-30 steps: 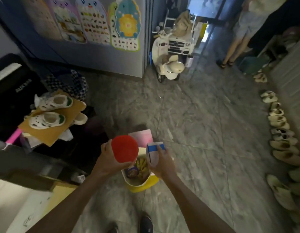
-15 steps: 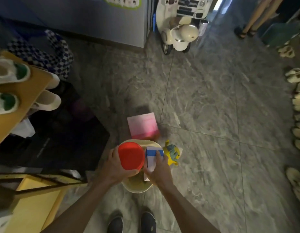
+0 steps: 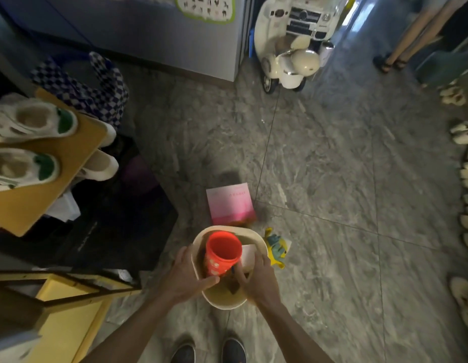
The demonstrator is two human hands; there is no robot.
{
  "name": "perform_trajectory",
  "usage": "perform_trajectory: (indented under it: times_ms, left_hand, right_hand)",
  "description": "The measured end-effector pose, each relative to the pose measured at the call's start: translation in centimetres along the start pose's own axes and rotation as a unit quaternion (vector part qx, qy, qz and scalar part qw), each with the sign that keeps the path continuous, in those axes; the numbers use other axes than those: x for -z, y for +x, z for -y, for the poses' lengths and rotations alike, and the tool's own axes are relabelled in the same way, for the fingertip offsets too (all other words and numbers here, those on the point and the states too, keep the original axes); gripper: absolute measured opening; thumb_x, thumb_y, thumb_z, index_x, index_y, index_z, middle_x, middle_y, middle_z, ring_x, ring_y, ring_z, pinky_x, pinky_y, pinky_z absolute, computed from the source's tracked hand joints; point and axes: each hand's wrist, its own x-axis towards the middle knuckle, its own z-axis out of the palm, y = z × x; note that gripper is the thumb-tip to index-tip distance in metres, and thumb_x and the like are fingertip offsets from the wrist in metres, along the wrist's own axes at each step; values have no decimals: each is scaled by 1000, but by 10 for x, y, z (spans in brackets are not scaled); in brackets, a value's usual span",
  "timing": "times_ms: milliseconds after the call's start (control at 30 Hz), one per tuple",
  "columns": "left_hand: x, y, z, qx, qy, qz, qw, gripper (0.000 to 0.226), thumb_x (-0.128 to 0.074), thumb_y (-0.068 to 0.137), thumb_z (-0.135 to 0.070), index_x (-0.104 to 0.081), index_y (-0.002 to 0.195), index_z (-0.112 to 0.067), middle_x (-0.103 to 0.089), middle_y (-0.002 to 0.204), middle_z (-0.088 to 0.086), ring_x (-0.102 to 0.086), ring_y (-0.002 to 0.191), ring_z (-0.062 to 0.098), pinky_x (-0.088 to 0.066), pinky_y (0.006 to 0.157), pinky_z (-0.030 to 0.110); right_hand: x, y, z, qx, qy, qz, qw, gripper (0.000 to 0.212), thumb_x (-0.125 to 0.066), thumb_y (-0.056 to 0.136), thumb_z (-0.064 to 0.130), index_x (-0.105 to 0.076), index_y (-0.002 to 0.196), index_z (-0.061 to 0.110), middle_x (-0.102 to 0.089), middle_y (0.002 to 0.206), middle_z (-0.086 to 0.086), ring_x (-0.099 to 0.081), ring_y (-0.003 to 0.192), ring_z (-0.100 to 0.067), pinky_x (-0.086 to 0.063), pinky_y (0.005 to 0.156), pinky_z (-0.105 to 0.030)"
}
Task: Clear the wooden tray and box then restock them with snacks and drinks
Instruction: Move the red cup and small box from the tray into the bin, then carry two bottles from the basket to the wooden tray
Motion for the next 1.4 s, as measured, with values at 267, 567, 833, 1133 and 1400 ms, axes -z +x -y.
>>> perform_trajectory:
  times_ms: [267,567,833,1133,1400]
  left_hand:
    - [109,-71,-54,-50,57,-37,996,122,-58,71,-93,-12,166,-33,-11,175,-4,-21,159,19,-28,126,46]
    - [251,-171,-97,-139,104,-179,968,111,-45,75,-97,-31,160,-26,-36,164,-1,-37,150,19,-35,122,40]
    - [352,-283,-125,-112,157,-326,925,89,-52,88,-82,-22,159,-37,-21,172,4,-22,158,25,-21,127,46]
    - [327,-433,-69,42,122,-461,878,108,-39,82,-88,-12,167,-28,-19,172,2,-24,157,27,-22,128,48]
    - [223,-649,19,237,95,-535,805,96,-38,90,-80,-20,166,-24,-22,171,3,-22,157,26,-21,127,51]
  right_hand:
    - [103,-52,68,70,-80,-32,994,107,-49,75,85,-36,158,18,-40,164,-8,-41,148,-29,-43,116,-45]
    - [224,-146,209,208,-102,-107,967,103,-64,83,77,-26,164,25,-30,170,-1,-41,149,-27,-46,114,-43]
    - [308,-206,327,351,-134,-112,920,108,-52,80,85,-29,164,22,-30,169,-4,-35,152,-30,-38,120,-45]
    - [287,-298,375,522,-129,-16,843,114,-57,77,89,-27,164,22,-31,169,-4,-37,152,-28,-40,118,-47]
    - [181,-468,390,658,-183,92,725,107,-57,87,82,-19,168,23,-18,175,-3,-26,158,-30,-35,123,-49]
